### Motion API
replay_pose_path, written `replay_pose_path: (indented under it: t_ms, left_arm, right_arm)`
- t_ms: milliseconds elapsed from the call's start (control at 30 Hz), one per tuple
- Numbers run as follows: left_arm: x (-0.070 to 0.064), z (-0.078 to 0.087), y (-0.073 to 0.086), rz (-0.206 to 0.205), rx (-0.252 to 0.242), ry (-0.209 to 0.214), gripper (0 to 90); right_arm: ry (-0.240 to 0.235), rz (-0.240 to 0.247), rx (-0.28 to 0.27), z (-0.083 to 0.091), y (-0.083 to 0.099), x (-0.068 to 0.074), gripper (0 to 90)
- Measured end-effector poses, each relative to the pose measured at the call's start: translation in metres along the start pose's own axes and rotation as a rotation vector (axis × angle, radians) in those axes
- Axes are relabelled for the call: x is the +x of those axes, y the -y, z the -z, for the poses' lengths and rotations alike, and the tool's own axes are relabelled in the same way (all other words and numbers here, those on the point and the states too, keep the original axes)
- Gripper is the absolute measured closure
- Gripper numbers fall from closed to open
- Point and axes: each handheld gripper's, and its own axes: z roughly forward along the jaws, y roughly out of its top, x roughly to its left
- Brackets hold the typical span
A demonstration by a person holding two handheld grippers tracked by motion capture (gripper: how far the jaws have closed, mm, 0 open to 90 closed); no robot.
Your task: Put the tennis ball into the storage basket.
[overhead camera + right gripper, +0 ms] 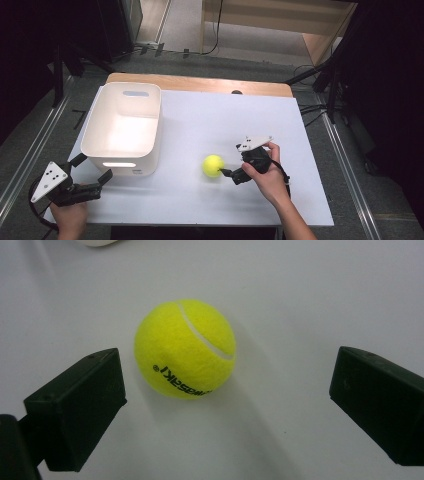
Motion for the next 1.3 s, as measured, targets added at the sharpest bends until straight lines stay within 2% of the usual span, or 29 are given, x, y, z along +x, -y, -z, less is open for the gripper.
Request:
replay_pose_path:
  t_ms: [267,767,1300]
  left_arm:
    - [0.0,0.0,0.0,0.0,0.0,0.0,0.0]
    - [0.0,0.0,0.0,0.002,-0.001,0.001,0.0]
    - [0.0,0.0,0.0,0.003,-0.001,0.002,0.0]
  right_arm:
    - [-0.028,0.021,0.027,-0.007,-0.005,0.004,0.2]
    - [-0.05,0.05,0.083,-0.018,-0.01,0.008,0.2]
    - [-0.078,0.062,0.154,-0.034,-0.016,0.013,0.3]
